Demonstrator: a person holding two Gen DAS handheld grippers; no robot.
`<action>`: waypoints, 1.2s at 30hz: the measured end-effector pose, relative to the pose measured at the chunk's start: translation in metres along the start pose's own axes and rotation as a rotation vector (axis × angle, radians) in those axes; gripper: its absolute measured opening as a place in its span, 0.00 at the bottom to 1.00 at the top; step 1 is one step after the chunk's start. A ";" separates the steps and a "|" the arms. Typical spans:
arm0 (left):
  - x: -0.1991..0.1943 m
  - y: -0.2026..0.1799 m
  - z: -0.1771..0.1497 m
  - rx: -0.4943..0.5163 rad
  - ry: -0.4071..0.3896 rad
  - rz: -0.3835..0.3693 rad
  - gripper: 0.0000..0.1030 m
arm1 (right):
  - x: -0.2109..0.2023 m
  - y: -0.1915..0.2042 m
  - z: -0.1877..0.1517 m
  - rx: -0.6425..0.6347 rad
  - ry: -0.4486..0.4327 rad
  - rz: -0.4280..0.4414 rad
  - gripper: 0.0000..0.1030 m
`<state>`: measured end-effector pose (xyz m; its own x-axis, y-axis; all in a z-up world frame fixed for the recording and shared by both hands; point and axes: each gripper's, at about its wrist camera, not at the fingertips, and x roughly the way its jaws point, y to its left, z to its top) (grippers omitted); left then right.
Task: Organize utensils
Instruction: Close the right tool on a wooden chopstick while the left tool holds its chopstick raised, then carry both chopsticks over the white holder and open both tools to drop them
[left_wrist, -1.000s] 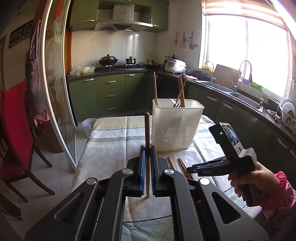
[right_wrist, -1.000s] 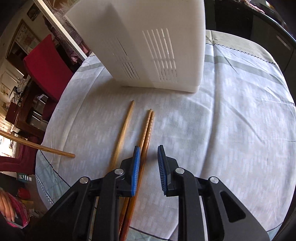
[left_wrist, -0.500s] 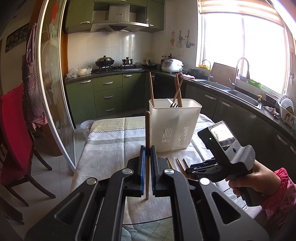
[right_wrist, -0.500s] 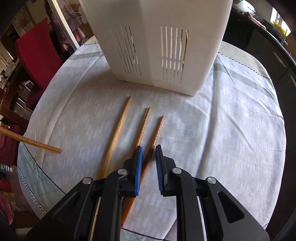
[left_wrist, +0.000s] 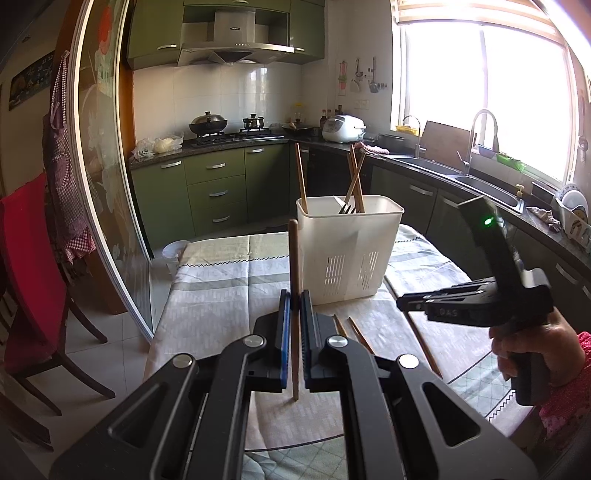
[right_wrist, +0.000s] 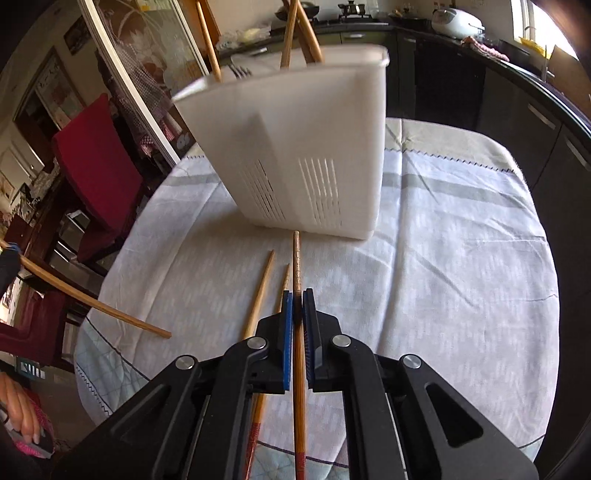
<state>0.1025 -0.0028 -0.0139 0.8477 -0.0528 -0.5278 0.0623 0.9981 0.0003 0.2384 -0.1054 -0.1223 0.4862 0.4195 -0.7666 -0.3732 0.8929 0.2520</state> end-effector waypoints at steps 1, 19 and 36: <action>0.000 0.000 0.000 0.002 0.000 0.000 0.05 | -0.014 0.001 -0.001 -0.002 -0.039 0.003 0.06; -0.005 0.000 0.013 -0.016 0.000 -0.025 0.05 | -0.185 0.005 -0.108 -0.089 -0.343 -0.005 0.06; 0.003 -0.012 0.174 -0.043 -0.174 -0.096 0.05 | -0.185 -0.013 -0.113 -0.048 -0.358 0.033 0.06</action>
<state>0.1960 -0.0203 0.1321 0.9174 -0.1490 -0.3690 0.1278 0.9885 -0.0813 0.0637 -0.2135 -0.0504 0.7161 0.4864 -0.5006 -0.4259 0.8727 0.2388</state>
